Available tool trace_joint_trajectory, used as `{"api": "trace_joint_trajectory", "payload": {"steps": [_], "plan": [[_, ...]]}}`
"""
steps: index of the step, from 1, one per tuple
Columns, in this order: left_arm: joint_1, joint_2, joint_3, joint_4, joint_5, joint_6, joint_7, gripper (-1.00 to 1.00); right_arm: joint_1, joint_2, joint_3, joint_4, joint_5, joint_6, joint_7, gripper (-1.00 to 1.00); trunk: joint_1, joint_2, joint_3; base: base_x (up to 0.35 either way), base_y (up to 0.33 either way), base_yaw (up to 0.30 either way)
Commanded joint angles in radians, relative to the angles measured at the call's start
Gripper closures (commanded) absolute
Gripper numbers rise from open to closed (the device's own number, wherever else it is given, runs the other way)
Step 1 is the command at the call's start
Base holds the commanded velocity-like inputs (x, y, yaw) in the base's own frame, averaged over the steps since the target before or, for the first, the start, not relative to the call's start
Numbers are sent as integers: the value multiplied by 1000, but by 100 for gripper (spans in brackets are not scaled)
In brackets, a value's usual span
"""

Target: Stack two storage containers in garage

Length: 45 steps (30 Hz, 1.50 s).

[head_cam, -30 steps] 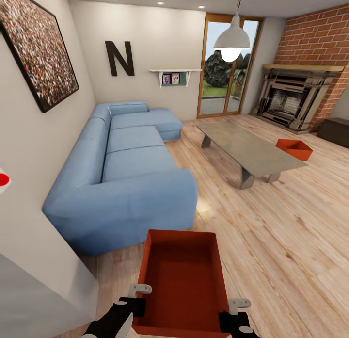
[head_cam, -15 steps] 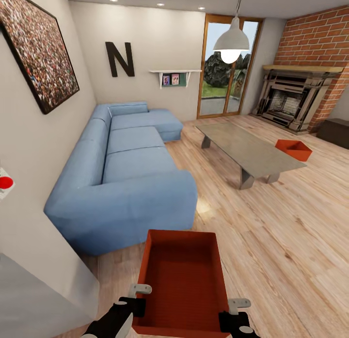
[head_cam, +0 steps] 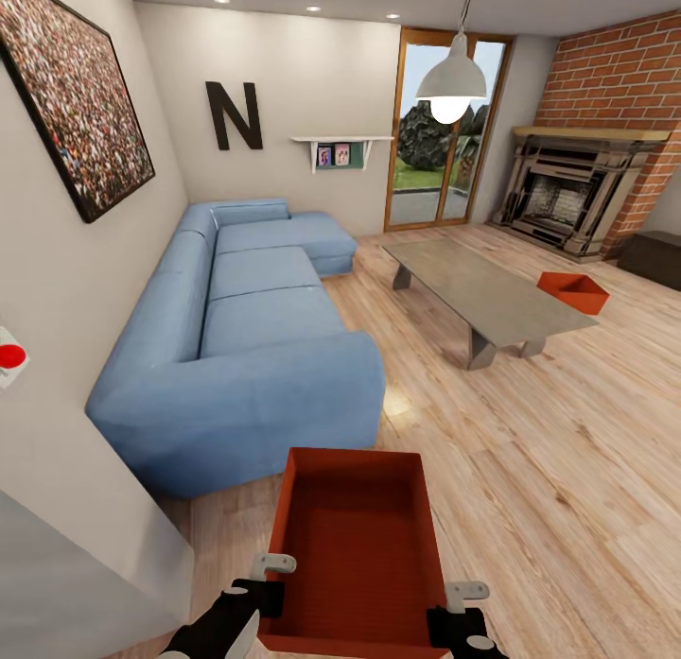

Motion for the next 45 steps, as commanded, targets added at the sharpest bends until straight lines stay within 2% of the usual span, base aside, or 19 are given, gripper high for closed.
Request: {"api": "trace_joint_trajectory", "payload": {"steps": [1, 27, 45], "plan": [[0, 0, 1, 0, -12, 7, 9, 100, -1, 0, -13, 0, 2, -7, -6, 100, 0, -1, -1, 0, 0, 0], [1, 0, 0, 0, -12, 7, 9, 100, -1, 0, -13, 0, 2, -6, -7, 100, 0, -1, 0, 0, 0, 0], [1, 0, 0, 0, -12, 7, 9, 100, -1, 1, -13, 0, 3, -6, -9, 100, 0, -1, 25, 0, 0, 0]]}}
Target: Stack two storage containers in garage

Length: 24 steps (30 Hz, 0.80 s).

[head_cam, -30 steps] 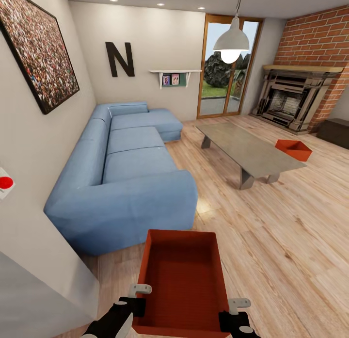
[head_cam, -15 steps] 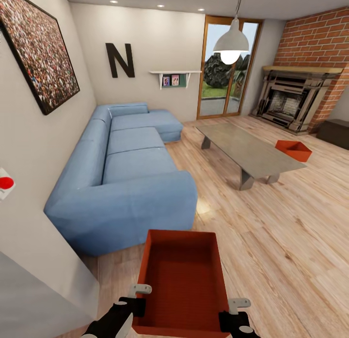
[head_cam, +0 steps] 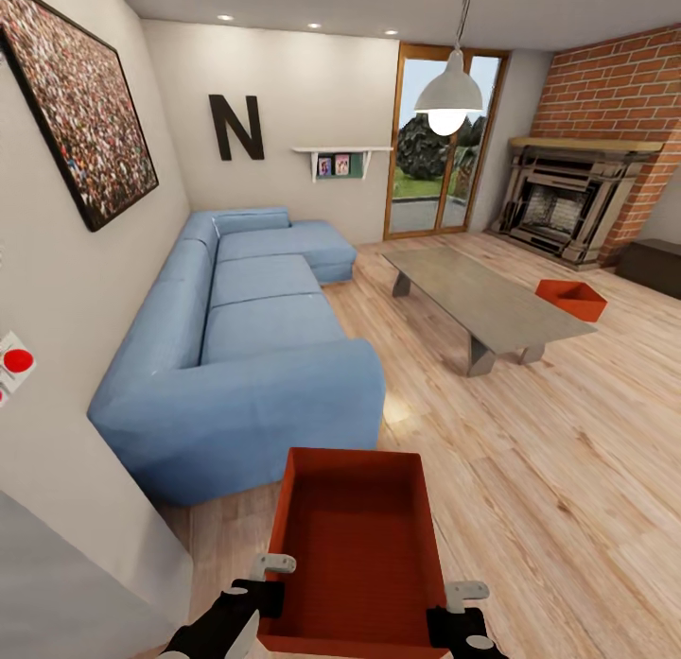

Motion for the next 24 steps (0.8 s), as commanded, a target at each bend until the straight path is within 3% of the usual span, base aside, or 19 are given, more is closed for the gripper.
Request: {"api": "trace_joint_trajectory", "payload": {"steps": [1, 24], "plan": [[0, 0, 0, 0, -12, 7, 9, 100, -1, 0, -12, 0, -1, -8, -7, 100, 0, -1, -1, 0, 0, 0], [0, 0, 0, 0, -12, 7, 9, 100, -1, 0, -12, 0, -1, -8, -8, 100, 0, -1, 28, 0, 0, 0]]}}
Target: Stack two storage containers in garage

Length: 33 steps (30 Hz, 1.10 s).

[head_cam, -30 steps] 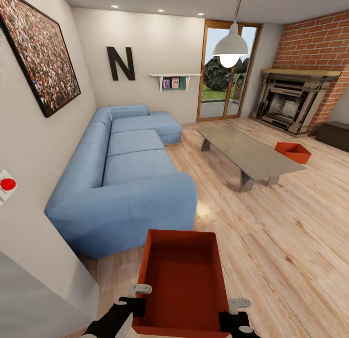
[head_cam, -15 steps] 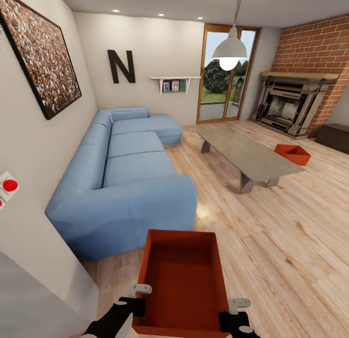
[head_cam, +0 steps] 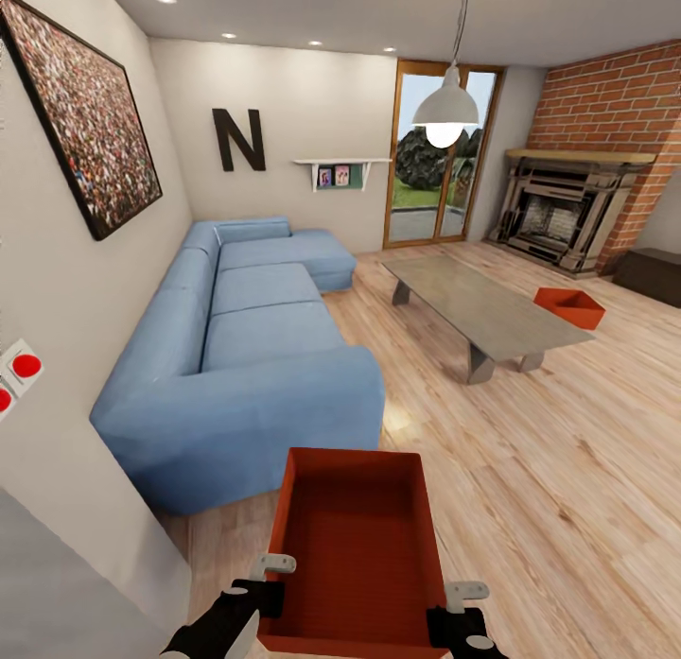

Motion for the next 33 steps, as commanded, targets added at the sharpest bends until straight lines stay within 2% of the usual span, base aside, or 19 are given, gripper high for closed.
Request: {"api": "trace_joint_trajectory", "payload": {"steps": [1, 11, 33], "plan": [[0, 0, 0, 0, -12, 7, 9, 100, -1, 0, -12, 0, -1, -8, -8, 100, 0, -1, 1, 0, 0, 0], [0, 0, 0, 0, -12, 9, 8, 100, -1, 0, -12, 0, -1, -8, -8, 100, 0, -1, 16, -43, 0, 0], [0, 0, 0, 0, -12, 8, 4, 100, -1, 0, -12, 0, -1, -8, -8, 100, 0, -1, 49, -298, 0, 0]]}}
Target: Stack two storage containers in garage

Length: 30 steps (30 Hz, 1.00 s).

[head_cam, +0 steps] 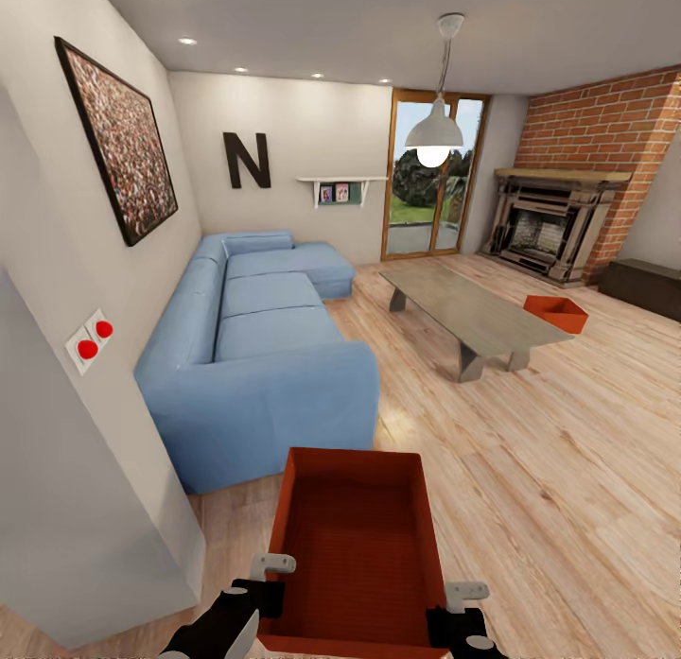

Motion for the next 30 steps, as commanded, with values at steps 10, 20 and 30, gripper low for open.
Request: {"api": "trace_joint_trajectory", "payload": {"steps": [10, 20, 30], "plan": [[0, 0, -6, 0, -5, 6, 7, 100, -2, 0, -11, 0, 1, -6, -10, 100, 0, -1, 0, -18, 0, 58], [0, 0, -6, 0, -5, 7, 7, 100, -2, 0, -11, 0, 1, -8, -9, 100, 0, -1, 0, 0, 0, 292], [0, 0, -6, 0, -5, 7, 7, 100, -2, 0, -11, 0, 1, -8, -9, 100, 0, -1, 0, 0, 0, 300]]}}
